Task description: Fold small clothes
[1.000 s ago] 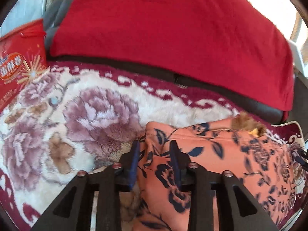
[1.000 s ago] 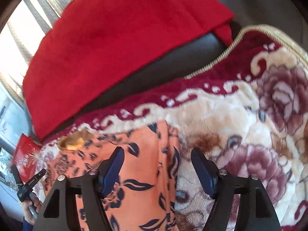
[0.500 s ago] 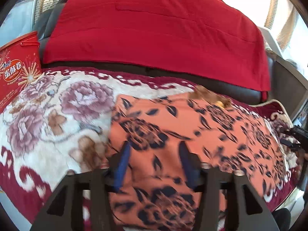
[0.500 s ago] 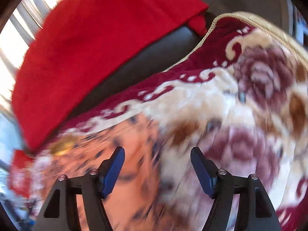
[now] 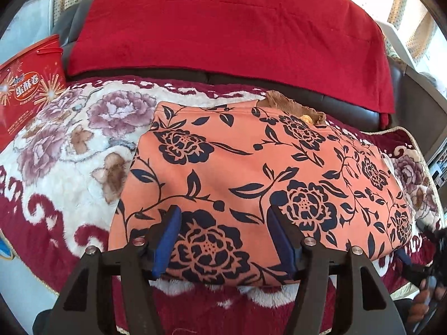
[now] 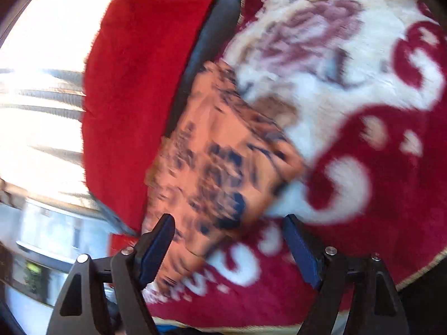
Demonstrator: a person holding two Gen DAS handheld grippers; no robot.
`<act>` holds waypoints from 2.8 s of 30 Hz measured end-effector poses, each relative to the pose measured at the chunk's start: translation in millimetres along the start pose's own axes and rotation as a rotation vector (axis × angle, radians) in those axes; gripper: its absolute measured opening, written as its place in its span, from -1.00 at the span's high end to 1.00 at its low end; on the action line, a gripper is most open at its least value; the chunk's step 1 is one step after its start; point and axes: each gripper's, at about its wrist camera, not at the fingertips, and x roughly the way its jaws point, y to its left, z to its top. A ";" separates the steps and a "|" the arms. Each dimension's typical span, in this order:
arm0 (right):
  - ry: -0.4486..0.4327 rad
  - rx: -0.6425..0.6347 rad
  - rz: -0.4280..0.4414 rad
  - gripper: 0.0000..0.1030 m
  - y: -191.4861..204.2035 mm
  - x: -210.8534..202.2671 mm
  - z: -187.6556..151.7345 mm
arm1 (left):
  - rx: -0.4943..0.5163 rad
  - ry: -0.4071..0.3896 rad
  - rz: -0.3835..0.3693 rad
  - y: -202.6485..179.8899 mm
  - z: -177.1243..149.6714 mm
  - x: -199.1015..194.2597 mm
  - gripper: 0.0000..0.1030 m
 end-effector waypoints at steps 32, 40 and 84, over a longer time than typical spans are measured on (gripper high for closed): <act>-0.032 -0.230 -0.096 -0.37 20.8 -19.1 70.0 | 0.059 -0.041 0.036 -44.4 7.4 35.6 -0.31; 0.221 -0.272 -0.083 -0.36 35.7 104.1 158.2 | 0.090 -0.011 0.045 -54.5 8.4 59.6 -0.50; 0.047 -0.597 -0.094 -0.78 68.7 94.2 10.2 | -0.168 0.005 0.136 96.7 -11.4 -6.8 -0.59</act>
